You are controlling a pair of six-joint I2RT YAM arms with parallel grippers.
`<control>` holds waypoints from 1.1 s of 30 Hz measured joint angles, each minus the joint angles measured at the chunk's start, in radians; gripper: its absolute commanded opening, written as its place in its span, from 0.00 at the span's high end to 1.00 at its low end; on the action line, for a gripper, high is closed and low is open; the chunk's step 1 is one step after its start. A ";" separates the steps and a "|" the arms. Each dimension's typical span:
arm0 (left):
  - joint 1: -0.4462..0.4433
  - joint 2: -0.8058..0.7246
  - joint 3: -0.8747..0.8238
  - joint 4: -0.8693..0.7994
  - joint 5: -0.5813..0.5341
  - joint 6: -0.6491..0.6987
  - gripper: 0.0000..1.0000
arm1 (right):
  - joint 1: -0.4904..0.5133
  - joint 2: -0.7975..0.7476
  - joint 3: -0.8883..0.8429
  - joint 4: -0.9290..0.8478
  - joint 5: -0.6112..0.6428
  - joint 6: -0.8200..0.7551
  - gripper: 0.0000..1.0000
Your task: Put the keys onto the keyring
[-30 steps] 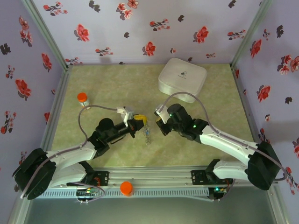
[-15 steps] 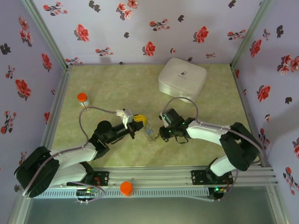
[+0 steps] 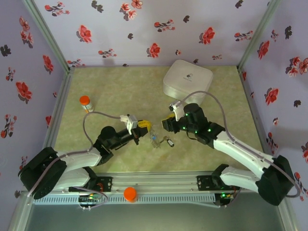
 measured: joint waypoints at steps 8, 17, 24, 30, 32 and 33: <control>0.000 0.013 -0.016 0.090 0.062 0.050 1.00 | 0.000 -0.122 -0.167 0.257 -0.133 -0.140 0.63; -0.001 0.013 -0.016 0.108 0.170 0.118 1.00 | 0.000 -0.116 -0.172 0.298 -0.318 -0.174 0.64; -0.011 0.013 -0.016 0.113 0.238 0.140 1.00 | 0.000 -0.107 -0.158 0.233 -0.415 -0.241 0.66; -0.018 0.013 -0.016 0.113 0.264 0.151 1.00 | 0.000 -0.101 -0.154 0.221 -0.457 -0.259 0.69; -0.020 0.013 -0.016 0.112 0.268 0.154 1.00 | 0.000 -0.091 -0.151 0.217 -0.474 -0.261 0.69; -0.021 0.013 -0.016 0.113 0.269 0.154 1.00 | 0.000 -0.085 -0.150 0.215 -0.480 -0.261 0.70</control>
